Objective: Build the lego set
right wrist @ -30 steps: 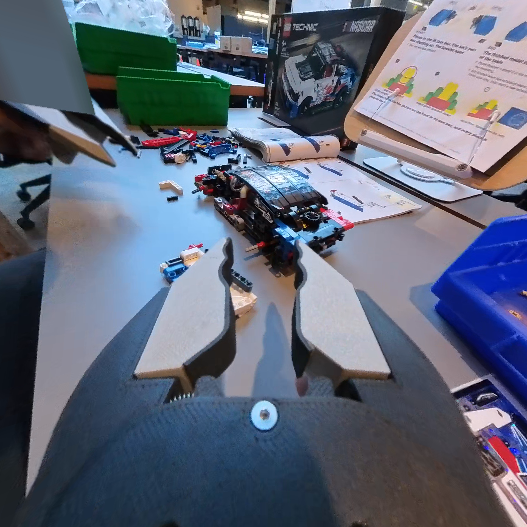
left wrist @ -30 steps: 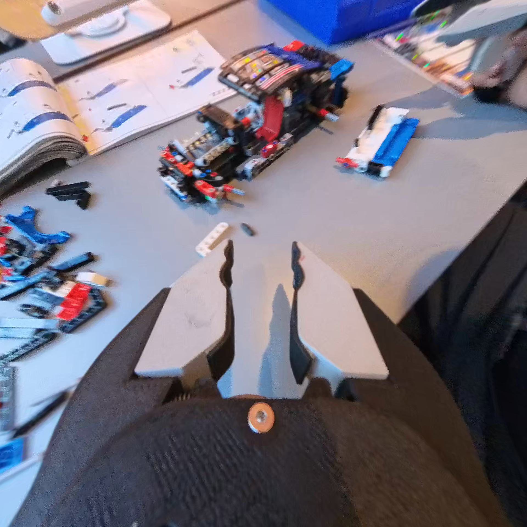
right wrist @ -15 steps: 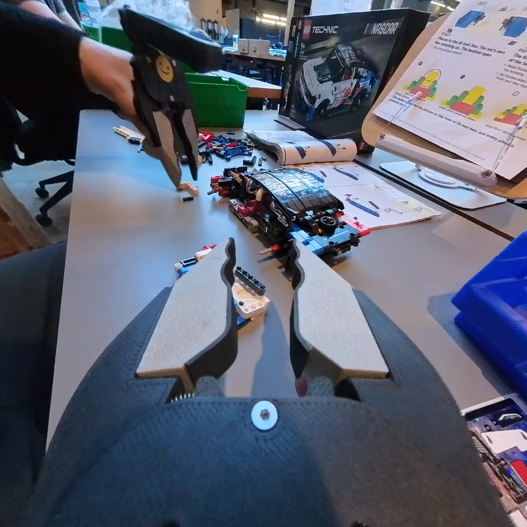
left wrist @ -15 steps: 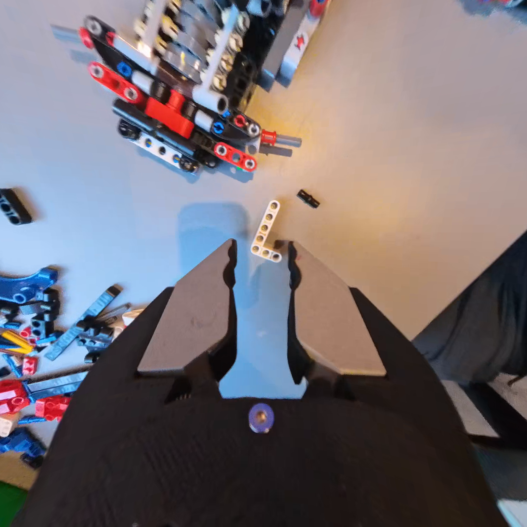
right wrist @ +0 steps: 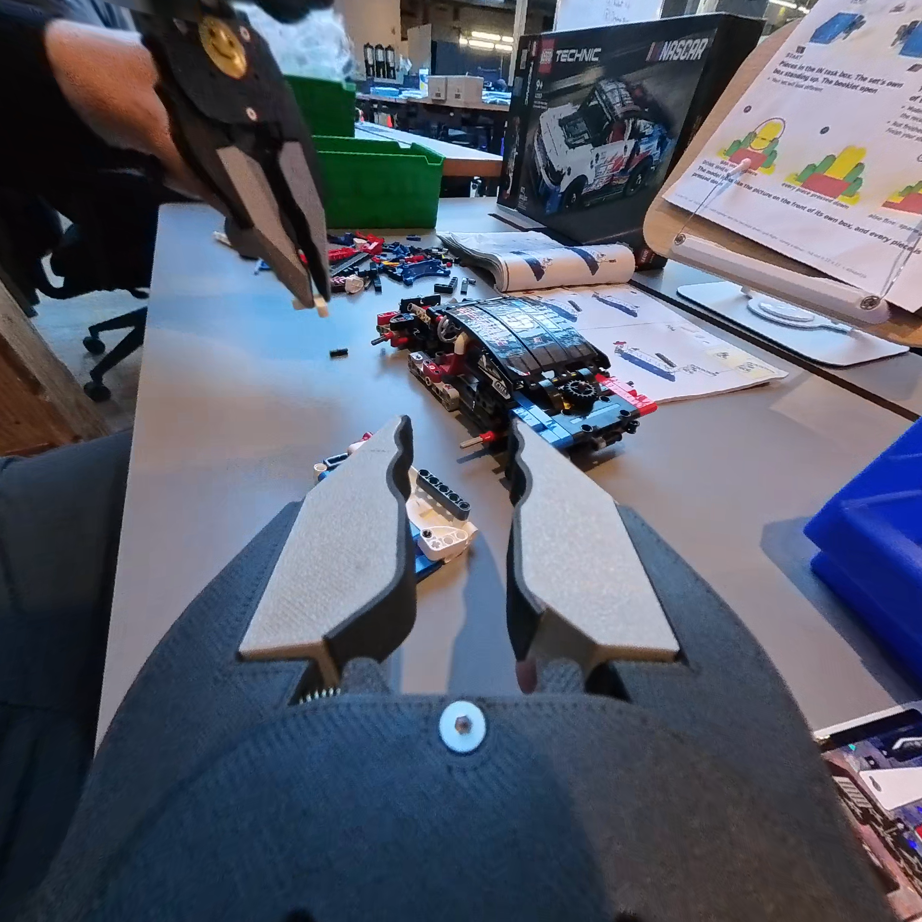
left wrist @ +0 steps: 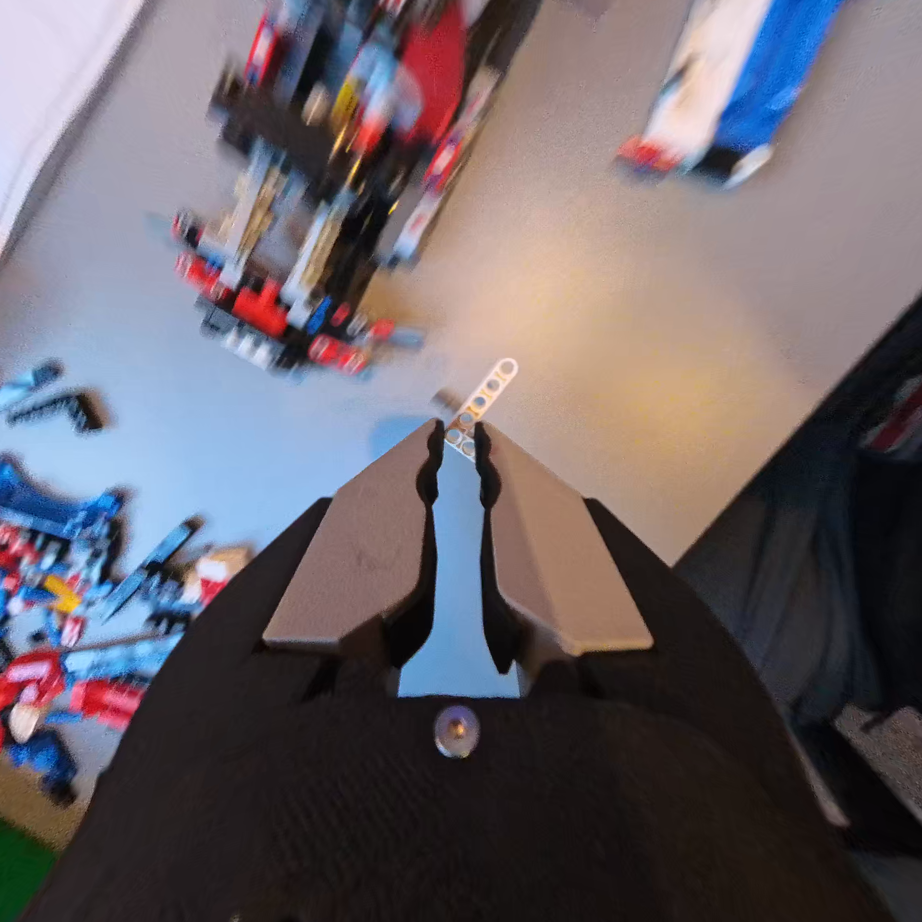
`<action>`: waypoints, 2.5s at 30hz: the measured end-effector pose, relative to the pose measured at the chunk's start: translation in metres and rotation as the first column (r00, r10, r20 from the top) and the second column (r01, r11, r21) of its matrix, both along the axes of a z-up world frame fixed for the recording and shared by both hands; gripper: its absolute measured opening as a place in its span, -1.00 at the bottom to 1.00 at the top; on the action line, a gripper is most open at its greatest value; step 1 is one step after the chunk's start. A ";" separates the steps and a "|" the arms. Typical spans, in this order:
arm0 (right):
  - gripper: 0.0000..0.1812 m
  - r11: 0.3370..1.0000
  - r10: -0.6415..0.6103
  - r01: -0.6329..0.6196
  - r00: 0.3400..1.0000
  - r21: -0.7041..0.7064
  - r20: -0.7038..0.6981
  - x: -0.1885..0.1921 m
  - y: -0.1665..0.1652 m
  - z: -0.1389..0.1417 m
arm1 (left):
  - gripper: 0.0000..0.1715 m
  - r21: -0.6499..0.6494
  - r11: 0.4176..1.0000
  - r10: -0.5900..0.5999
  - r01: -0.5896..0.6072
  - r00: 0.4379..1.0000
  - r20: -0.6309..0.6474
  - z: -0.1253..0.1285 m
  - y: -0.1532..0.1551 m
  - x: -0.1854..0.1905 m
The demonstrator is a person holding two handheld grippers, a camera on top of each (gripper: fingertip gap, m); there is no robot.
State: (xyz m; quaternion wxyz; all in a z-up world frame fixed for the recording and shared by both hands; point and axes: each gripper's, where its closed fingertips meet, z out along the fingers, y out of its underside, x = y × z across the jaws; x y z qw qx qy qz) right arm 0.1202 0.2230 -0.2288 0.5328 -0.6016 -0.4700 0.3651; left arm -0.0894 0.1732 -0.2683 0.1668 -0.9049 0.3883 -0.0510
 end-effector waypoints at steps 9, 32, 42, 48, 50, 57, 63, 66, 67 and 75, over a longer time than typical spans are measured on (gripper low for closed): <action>-0.63 0.999 -0.027 0.026 0.999 0.033 0.030 0.001 0.000 -0.003 | -0.89 0.100 0.993 0.053 -0.058 0.997 0.050 -0.044 0.002 0.088; -0.64 0.996 -0.081 0.080 0.997 0.047 0.011 0.006 0.011 0.000 | -0.51 0.282 0.904 0.254 -0.321 0.935 0.249 -0.027 0.005 -0.015; -0.66 0.996 -0.086 0.085 0.996 0.023 0.007 0.006 0.016 -0.001 | -0.52 0.225 0.943 0.176 -0.245 0.941 0.289 -0.039 0.013 -0.003; -0.66 0.996 -0.079 0.079 0.997 0.045 0.009 0.006 0.014 0.000 | -0.77 0.208 0.944 0.200 -0.256 0.945 0.257 -0.045 0.019 0.000; -0.67 0.996 -0.077 0.076 0.997 0.049 0.009 0.006 0.013 0.000 | -0.84 0.207 0.940 0.218 -0.271 0.945 0.244 -0.045 0.017 -0.001; -0.67 0.997 -0.062 0.062 0.998 0.049 0.003 0.005 0.010 0.001 | -0.98 0.280 0.916 0.237 -0.287 0.951 0.199 -0.045 0.010 -0.009; -0.65 0.997 -0.056 0.056 0.998 0.059 0.005 0.004 0.007 0.001 | -0.71 0.264 0.909 0.276 -0.323 0.940 0.202 -0.042 0.007 -0.019; -0.64 0.997 -0.055 0.055 0.998 0.053 -0.007 0.006 0.008 0.003 | -0.57 0.276 0.901 0.260 -0.334 0.926 0.273 -0.023 0.006 -0.012; -0.64 0.997 -0.051 0.051 0.999 0.053 -0.016 0.006 0.007 0.004 | -0.56 0.291 0.895 0.256 -0.337 0.924 0.284 -0.015 0.006 -0.012; -0.61 0.995 -0.064 0.063 0.998 0.078 0.004 0.005 0.009 0.002 | -0.37 0.254 0.965 -0.024 -0.060 0.949 0.315 -0.001 -0.031 0.043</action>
